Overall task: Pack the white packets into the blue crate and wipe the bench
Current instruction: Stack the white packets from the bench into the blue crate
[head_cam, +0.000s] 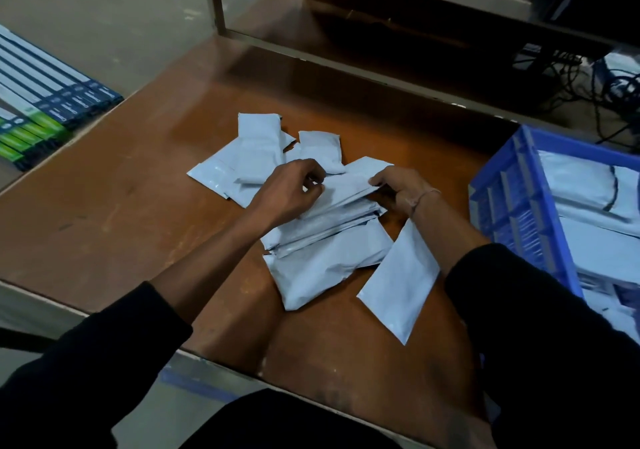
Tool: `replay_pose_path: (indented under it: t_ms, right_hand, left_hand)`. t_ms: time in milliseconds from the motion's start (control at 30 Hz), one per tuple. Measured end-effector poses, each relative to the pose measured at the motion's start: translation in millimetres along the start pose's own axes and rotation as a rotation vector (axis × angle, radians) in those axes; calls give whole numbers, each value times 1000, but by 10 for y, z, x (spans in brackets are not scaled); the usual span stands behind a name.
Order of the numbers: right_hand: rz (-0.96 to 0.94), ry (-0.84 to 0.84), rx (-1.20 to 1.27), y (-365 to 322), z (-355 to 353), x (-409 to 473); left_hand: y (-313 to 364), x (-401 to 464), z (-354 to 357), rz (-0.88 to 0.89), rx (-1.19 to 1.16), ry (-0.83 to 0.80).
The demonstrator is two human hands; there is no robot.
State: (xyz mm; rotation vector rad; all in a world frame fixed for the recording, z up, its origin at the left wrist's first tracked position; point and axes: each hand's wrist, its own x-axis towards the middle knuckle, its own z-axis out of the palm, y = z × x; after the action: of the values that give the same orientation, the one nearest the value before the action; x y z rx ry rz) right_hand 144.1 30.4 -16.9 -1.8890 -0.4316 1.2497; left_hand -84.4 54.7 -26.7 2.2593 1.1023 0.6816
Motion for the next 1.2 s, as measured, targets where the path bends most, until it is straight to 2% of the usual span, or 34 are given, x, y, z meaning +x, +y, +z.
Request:
replay_pose_path:
  t_ms: [167,333,467,567,633,700,800,900,967,1067,1133,1200]
  right_hand:
    - [11,-56,-50,-108,-525,-115]
    - [-86,-142,-90,-139,-751,-256]
    - [-163,-198,-62,-158,-741,-347]
    - [-196,-161,-33,-196,-778,-398]
    - [-280,-93,-136,-286,-885,-435]
    - [-346,-98,-292,-419,-1031,-483]
    - [-379,-317,-310,-590,-1166,-566]
    - [-421,-513,-157,-638,-1070,-603]
    - [-426,-487,-152,-605,-941,-540]
    - [-456,-315,-186,-538,-856,-425]
    - [-480,-211,-164,-494,-883,-392]
    - [-501,-149,-126,-447,-956,-403]
  left_hand:
    - [142,162,9,-36,-77,-2]
    - [284,213,160,-162,-283,-190]
    - [332,197,224,-177,-414,-136]
    - [247,179,190,-249,-559,-123]
    - [174,161,140,-294,-624,-103]
    - [107,133,88,-309,-623,-79]
    - [70,75,29,-278,-588,-125]
    - [119,49,85,-292,-743,-246]
    - [229,42,150,-366,-927,-291]
    - [416,47,213,-425,-1101,-350]
    - [508,53,227,-458,-1135,-369]
    - [568,62,258,-409,-1075,-383]
